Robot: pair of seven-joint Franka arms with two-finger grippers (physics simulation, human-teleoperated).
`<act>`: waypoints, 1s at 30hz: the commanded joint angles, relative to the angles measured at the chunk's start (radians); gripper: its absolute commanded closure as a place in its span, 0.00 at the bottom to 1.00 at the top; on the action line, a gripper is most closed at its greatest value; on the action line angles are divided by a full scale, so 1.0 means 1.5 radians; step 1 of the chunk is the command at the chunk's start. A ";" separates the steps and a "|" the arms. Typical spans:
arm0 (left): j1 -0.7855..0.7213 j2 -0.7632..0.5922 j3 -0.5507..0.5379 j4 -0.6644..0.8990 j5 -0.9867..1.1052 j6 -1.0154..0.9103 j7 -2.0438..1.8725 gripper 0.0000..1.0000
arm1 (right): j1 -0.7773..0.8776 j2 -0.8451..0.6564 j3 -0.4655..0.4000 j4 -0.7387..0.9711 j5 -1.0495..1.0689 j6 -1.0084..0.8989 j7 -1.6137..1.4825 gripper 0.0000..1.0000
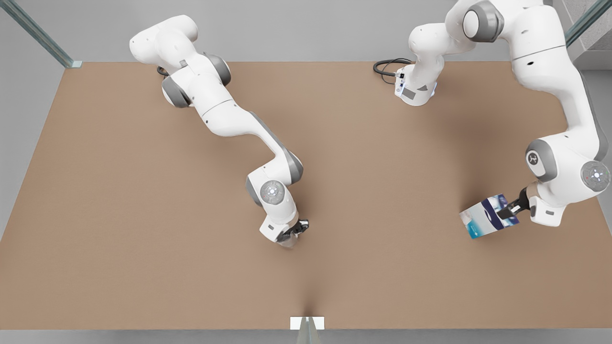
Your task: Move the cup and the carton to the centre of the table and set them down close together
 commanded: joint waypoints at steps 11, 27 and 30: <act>0.007 0.030 0.000 -0.004 -0.001 -0.002 -0.001 0.00 | 0.001 -0.003 0.000 -0.002 0.000 0.005 0.000 0.24; 0.006 0.045 0.000 -0.003 -0.002 0.005 -0.061 0.00 | -0.050 -0.280 0.001 -0.244 0.006 -0.007 -0.076 0.06; 0.006 0.057 0.000 -0.003 -0.002 0.018 -0.059 0.00 | -0.120 -0.398 0.001 -0.382 0.003 -0.040 -0.170 0.00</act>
